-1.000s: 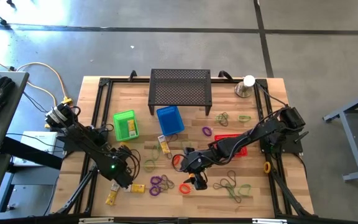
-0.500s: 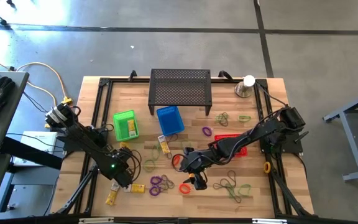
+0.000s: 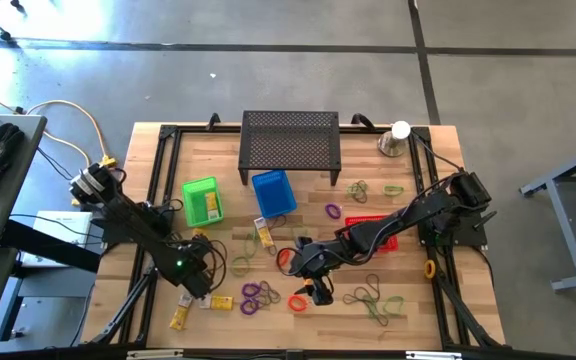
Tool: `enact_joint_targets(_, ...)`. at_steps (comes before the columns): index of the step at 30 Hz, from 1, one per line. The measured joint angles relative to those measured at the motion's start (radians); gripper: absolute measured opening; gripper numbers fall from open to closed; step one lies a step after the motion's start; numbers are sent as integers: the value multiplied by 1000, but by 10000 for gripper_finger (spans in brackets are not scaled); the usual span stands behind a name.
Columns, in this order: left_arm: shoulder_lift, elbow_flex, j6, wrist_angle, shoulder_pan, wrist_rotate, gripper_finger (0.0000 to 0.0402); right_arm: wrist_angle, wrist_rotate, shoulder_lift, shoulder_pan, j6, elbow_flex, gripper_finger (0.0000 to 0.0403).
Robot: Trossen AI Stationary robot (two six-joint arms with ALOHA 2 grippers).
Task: Pick & Place Office Desk Supplies
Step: Put the violet spring keychain into the red basket
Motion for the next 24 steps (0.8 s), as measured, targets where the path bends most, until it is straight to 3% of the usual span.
enact_joint_targets(5,-1,-39,-39,21,32,71,143,0,-2,0,0,0,0,265)
enact_joint_targets(13,0,-46,21,39,65,75,14,-1,-1,0,0,0,0,265)
enact_joint_targets(18,-19,-35,87,18,81,78,5,0,1,0,0,0,0,265)
enact_joint_targets(24,-129,-1,134,-14,100,79,3,1,8,0,0,0,0,265)
